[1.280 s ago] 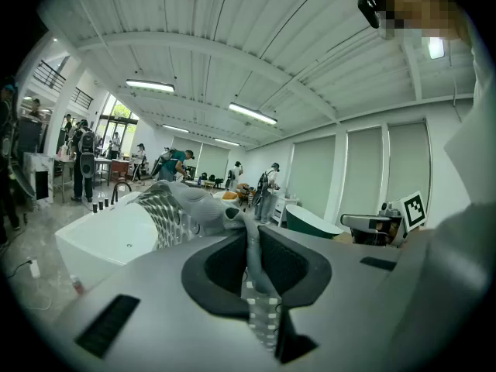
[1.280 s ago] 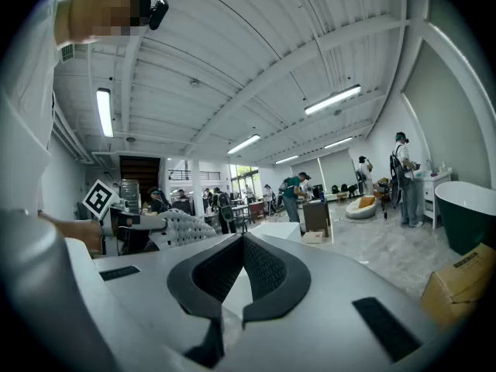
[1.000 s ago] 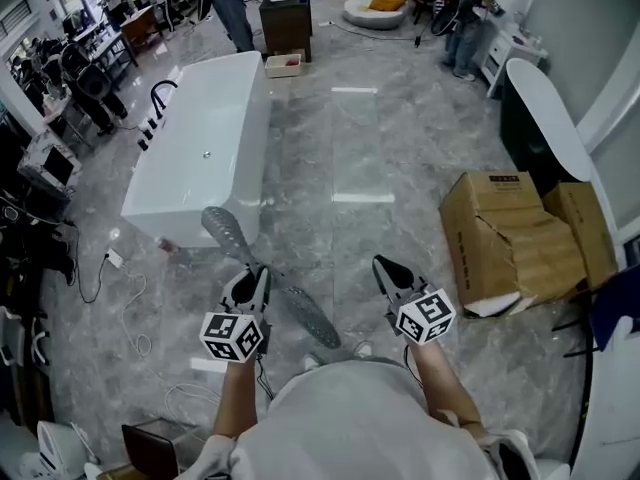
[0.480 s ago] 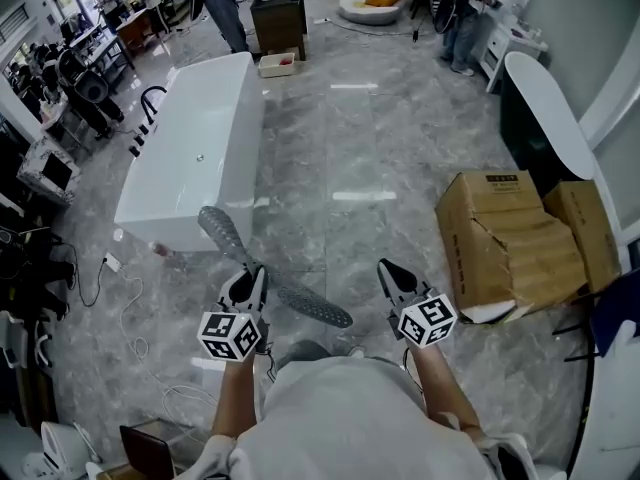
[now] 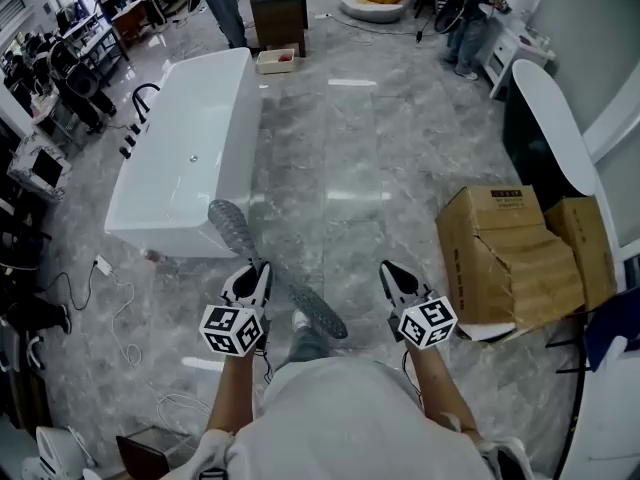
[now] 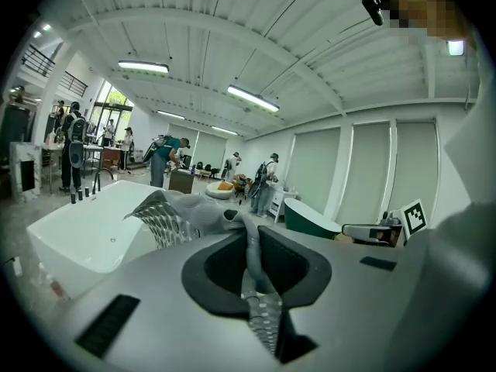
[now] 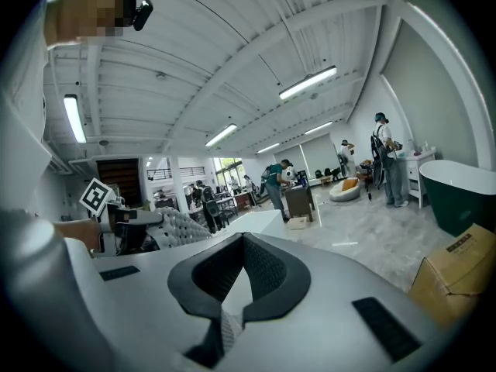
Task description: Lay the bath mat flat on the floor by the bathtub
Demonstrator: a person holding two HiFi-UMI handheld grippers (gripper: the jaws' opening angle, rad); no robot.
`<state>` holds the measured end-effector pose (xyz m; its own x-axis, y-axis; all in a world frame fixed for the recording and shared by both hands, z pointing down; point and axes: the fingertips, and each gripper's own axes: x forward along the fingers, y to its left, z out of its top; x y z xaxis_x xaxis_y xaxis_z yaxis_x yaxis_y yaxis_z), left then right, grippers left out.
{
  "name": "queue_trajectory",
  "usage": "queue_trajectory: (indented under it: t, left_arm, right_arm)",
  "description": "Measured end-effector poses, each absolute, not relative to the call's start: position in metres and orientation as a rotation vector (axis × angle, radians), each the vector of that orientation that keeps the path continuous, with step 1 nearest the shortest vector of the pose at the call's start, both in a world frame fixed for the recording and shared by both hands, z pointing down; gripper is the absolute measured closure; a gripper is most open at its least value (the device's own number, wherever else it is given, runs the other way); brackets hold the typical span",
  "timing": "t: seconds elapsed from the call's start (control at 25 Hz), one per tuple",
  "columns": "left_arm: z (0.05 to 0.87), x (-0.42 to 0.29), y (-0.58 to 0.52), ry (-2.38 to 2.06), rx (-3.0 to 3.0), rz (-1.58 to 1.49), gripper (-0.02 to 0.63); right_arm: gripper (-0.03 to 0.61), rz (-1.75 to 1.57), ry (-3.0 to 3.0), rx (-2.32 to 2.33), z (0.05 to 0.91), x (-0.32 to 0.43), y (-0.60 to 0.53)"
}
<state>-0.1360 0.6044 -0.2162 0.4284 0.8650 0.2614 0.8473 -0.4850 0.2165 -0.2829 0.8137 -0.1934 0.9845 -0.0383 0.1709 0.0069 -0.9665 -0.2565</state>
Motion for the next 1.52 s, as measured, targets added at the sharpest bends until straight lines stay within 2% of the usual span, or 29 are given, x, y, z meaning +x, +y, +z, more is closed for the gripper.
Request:
queue_trajectory:
  t: [0.4,0.8,1.12,1.52]
  left_arm:
    - [-0.190,-0.004,0.631,1.764,2.527,0.628,0.565]
    - [-0.163,0.083,0.666,1.877,2.539,0.663,0.566]
    - [-0.121,0.142,0.715,1.781,2.586,0.808,0.565]
    - [-0.054,0.195,0.755,1.509,2.677,1.054,0.568]
  right_arm:
    - [0.555,-0.264,-0.087,-2.868,-0.199,-0.140,0.821]
    - [0.555,-0.286,-0.178,-2.810,-0.183,-0.070,0.851]
    - [0.555,-0.369,-0.068,-2.762,-0.143,-0.008,0.901]
    - [0.555,-0.523,0.283,-2.687,-0.096,0.110,0.957]
